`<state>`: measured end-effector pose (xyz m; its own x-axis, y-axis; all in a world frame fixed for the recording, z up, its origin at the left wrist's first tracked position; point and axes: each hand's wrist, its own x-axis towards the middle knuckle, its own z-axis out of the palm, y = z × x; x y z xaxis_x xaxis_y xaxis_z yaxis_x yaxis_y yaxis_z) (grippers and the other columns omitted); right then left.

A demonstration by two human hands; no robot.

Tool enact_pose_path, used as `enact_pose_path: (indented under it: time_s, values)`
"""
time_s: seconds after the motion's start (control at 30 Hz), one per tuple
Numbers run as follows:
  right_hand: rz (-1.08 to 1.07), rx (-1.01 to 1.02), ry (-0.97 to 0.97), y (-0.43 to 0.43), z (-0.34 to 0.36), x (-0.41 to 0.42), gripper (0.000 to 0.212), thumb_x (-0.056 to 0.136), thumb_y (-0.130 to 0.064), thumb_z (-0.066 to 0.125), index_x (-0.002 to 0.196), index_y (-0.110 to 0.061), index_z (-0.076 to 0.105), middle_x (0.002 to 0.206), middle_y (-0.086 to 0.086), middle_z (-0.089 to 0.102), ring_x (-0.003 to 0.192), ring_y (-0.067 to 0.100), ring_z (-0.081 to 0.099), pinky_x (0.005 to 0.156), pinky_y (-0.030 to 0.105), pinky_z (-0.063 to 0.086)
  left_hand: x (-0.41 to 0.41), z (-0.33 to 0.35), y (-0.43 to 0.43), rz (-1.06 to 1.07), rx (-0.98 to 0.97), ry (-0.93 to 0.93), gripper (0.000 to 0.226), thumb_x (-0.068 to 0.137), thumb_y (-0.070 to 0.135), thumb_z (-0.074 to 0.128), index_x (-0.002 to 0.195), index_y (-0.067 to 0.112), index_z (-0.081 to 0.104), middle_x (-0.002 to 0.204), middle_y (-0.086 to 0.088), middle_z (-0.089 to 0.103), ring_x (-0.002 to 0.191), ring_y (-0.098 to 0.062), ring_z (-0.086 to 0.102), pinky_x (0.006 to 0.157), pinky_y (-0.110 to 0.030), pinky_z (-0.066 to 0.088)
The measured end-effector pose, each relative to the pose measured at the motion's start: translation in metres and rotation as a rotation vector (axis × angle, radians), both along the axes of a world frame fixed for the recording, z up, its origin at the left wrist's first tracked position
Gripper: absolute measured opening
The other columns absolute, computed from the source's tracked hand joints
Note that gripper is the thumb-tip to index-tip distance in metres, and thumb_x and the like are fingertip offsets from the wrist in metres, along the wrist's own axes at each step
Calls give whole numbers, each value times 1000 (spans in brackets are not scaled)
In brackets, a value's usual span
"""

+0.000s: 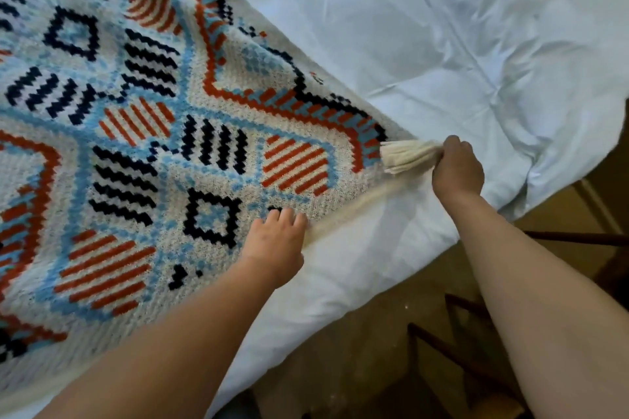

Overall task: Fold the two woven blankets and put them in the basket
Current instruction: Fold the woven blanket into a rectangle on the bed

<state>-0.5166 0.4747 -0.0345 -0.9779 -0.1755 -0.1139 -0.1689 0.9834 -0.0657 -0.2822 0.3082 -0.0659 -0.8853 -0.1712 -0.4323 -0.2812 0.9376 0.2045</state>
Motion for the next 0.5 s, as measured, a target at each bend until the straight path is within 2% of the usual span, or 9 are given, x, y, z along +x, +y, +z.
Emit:
enact_pose_path:
  time_s: [0.1, 0.17, 0.33, 0.5]
  values:
    - [-262, 32, -125, 13, -2, -8, 44, 95, -16, 43, 136, -8, 28, 129, 22, 45, 115, 41, 49, 88, 44, 42, -4, -3, 7, -7, 36, -26, 57, 88, 34, 49, 136, 14, 26, 124, -7, 41, 108, -25, 42, 86, -35, 38]
    - [-304, 39, -199, 11, -9, -2, 47, 95, -14, 41, 139, -11, 26, 132, 19, 46, 118, 37, 49, 92, 43, 41, -3, -6, 12, -13, 36, -40, 59, 88, 34, 49, 138, 14, 25, 128, -8, 38, 109, -26, 41, 87, -36, 38]
    - [-86, -24, -153, -24, -30, 40, 36, 89, -3, 43, 124, -8, 38, 124, 17, 49, 103, 37, 54, 68, 37, 39, 5, -11, 13, -22, 61, -54, 64, 89, 33, 47, 142, 14, 18, 149, -9, 21, 129, -30, 30, 102, -40, 33]
    - [291, -133, -153, -81, -43, 108, 19, 92, -12, 41, 106, -4, 50, 109, 15, 55, 91, 27, 50, 63, 31, 33, 30, -9, -4, 48, 134, -49, 55, 89, 29, 46, 138, 14, 26, 140, -8, 32, 124, -27, 34, 99, -39, 35]
